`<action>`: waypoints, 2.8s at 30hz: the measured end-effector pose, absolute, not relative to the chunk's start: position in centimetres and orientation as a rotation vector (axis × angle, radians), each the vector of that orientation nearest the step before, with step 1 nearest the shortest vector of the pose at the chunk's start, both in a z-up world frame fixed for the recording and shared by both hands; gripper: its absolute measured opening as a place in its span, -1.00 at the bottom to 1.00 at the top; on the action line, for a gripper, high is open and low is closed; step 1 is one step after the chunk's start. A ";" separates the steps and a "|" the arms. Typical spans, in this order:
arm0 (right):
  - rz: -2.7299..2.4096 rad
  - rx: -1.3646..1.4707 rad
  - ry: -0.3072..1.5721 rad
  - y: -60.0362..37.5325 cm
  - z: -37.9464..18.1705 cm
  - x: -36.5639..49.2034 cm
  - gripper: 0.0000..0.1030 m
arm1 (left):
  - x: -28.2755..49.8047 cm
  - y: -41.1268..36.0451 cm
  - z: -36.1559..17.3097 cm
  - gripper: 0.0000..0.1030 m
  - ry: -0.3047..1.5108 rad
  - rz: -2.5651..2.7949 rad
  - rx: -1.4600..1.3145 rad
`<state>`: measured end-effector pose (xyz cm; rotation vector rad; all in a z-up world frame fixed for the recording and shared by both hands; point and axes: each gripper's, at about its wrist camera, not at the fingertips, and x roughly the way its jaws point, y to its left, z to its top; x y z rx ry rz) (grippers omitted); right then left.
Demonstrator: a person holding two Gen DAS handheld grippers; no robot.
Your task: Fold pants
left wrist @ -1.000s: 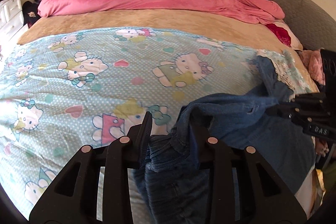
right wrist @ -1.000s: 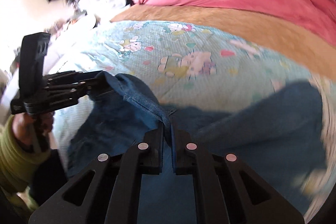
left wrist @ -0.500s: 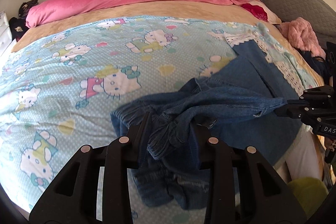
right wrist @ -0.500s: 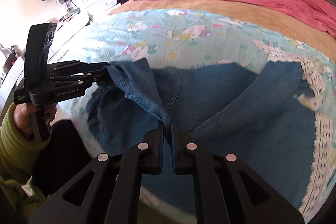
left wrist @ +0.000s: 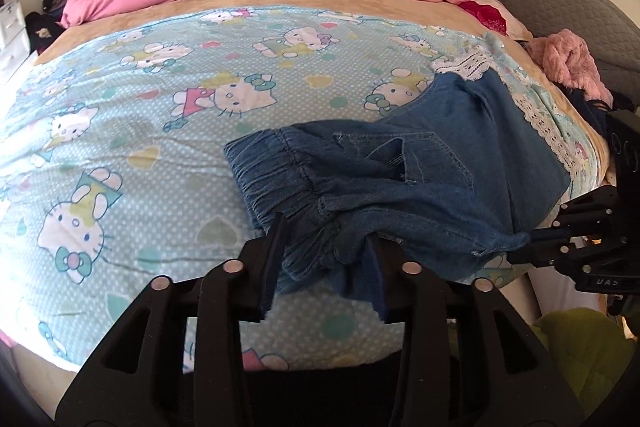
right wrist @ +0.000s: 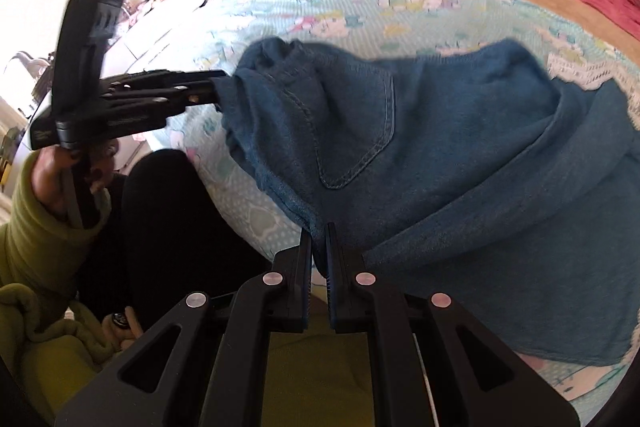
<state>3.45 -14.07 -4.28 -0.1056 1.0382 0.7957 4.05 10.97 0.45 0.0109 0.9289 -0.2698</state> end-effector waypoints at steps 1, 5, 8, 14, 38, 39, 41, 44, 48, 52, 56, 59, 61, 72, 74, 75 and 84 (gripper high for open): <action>0.797 -0.097 1.046 -14.1 -4.5 3.4 -0.83 | 3.9 11.1 0.4 -0.27 0.936 -0.266 0.011; 0.815 -0.095 1.050 -14.1 -4.5 3.1 -0.71 | 3.1 12.2 -0.1 -0.21 0.961 -0.258 -0.011; 0.837 -0.097 1.042 -14.1 -4.0 2.8 -0.60 | 2.3 12.8 0.2 -0.20 0.958 -0.244 -0.026; 0.853 -0.085 0.960 -15.8 -1.4 2.3 -0.45 | 0.1 14.3 2.3 -0.20 0.909 -0.186 -0.051; 0.561 0.103 0.963 -20.8 -2.6 9.5 0.20 | 7.1 8.9 -0.2 -0.20 0.959 -0.175 0.015; 0.556 0.103 0.957 -20.8 -2.4 9.4 0.20 | 6.9 8.9 0.1 -0.20 0.945 -0.175 0.013; 0.552 0.097 0.949 -20.9 -2.1 9.2 0.20 | 6.5 8.8 1.0 -0.16 0.922 -0.174 0.012; 0.534 0.083 0.933 -21.2 -1.7 9.4 0.20 | 6.2 8.8 2.1 0.02 0.898 -0.172 0.010; 0.515 0.082 0.920 -21.8 -1.2 9.5 0.20 | 5.8 9.0 3.3 0.31 0.873 -0.166 -0.002; 0.482 0.086 0.888 -22.6 -0.4 9.8 0.76 | 5.5 9.0 4.3 0.49 0.855 -0.164 -0.011; 0.442 0.083 0.871 -23.3 0.3 10.4 0.75 | 5.3 8.5 5.0 0.64 0.836 -0.170 -0.004; 0.402 0.082 0.858 -24.1 0.9 11.1 0.75 | 5.3 8.0 5.2 0.73 0.831 -0.176 0.008; 0.380 0.075 0.849 -24.5 1.3 11.5 0.75 | 5.3 7.7 5.3 0.74 0.832 -0.184 0.004; 0.277 0.088 0.824 -27.5 3.2 14.9 0.75 | 6.3 3.9 5.0 0.75 0.853 -0.289 -0.006; 0.269 0.086 0.833 -27.5 3.0 15.7 0.75 | 6.4 3.2 4.6 0.75 0.861 -0.304 -0.024; 0.264 0.086 0.842 -27.5 2.8 16.3 0.75 | 6.5 2.7 4.4 0.75 0.871 -0.322 -0.035; 0.302 0.009 0.924 -23.9 0.5 21.9 0.75 | 6.8 -2.2 1.6 0.75 0.951 -0.439 0.004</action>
